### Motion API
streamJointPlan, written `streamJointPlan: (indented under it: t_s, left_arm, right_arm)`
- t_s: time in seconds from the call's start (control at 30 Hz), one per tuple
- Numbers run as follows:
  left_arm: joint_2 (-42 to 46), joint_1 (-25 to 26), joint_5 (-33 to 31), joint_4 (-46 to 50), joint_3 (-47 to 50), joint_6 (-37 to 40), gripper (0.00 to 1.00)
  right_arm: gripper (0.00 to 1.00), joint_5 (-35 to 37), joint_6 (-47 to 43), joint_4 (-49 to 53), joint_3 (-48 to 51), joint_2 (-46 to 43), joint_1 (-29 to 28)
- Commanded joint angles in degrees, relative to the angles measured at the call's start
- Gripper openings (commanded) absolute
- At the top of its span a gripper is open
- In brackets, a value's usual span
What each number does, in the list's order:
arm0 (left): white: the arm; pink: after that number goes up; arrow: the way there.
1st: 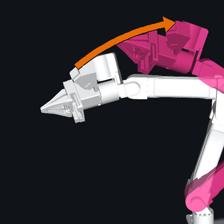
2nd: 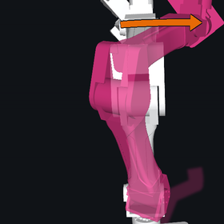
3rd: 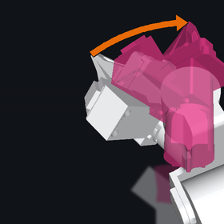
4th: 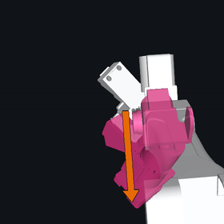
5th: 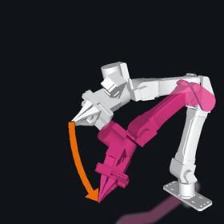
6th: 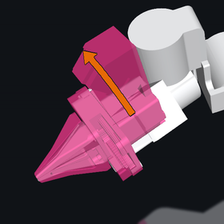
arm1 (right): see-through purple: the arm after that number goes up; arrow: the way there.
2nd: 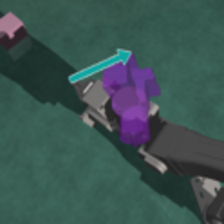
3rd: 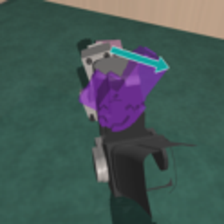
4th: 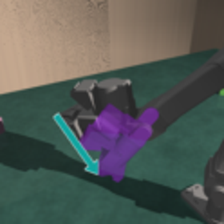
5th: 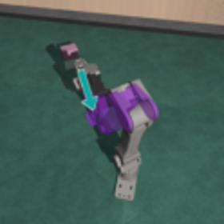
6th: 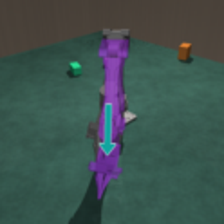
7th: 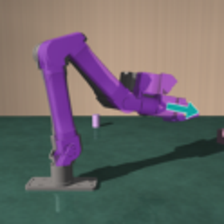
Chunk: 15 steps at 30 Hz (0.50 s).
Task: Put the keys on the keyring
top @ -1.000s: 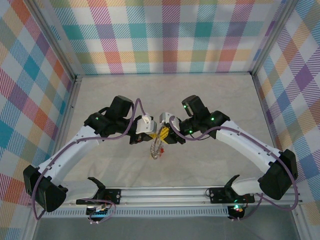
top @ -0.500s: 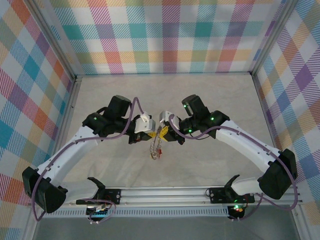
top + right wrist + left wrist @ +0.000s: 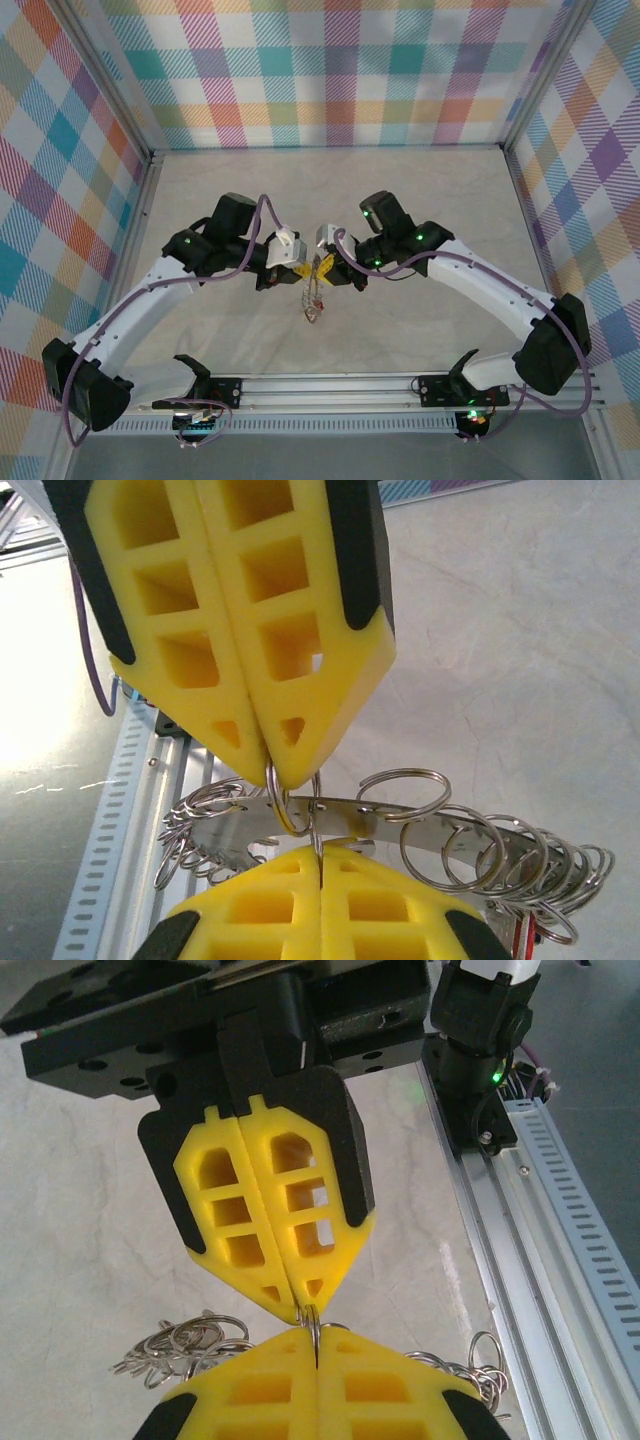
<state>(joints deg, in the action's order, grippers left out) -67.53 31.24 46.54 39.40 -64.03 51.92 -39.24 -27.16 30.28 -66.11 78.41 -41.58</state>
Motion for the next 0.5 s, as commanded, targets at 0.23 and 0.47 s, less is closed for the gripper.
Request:
streamJointPlan:
  t_s: [0.23, 0.47]
  left_arm:
    - [2.93, -0.66, 9.09, -3.91, 0.75, 3.79, 0.00]
    - [2.88, -0.66, 11.74, -3.76, 0.92, 5.06, 0.00]
  right_arm:
    - [0.00, -10.50, -1.46, 4.91, -4.10, 3.52, 0.80]
    - [0.00, -16.31, -2.91, 7.15, -6.01, 5.30, 0.80]
